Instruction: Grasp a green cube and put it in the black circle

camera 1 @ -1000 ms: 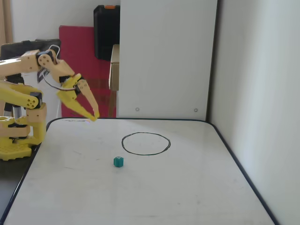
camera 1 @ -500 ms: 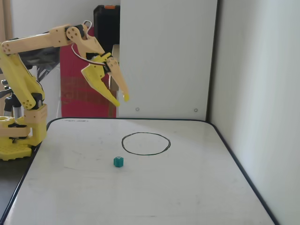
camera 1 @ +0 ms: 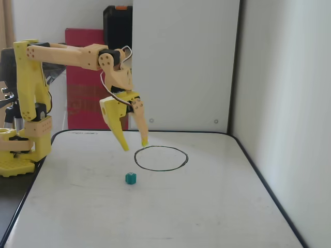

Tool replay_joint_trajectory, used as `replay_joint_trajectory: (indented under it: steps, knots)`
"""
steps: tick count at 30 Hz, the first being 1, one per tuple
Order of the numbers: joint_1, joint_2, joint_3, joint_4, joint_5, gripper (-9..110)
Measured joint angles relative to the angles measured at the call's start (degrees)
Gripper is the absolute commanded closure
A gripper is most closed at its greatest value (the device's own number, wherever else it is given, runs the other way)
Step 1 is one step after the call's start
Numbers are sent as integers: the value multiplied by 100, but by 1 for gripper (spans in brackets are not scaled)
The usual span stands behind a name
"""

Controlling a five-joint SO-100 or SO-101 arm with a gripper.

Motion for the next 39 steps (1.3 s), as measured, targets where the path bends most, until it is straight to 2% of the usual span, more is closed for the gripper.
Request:
replay_joint_trajectory:
  steps: [14,39]
  knots:
    - [246,-633,123,53,-264,85]
    - [149,-1125,492,-958,-237,85]
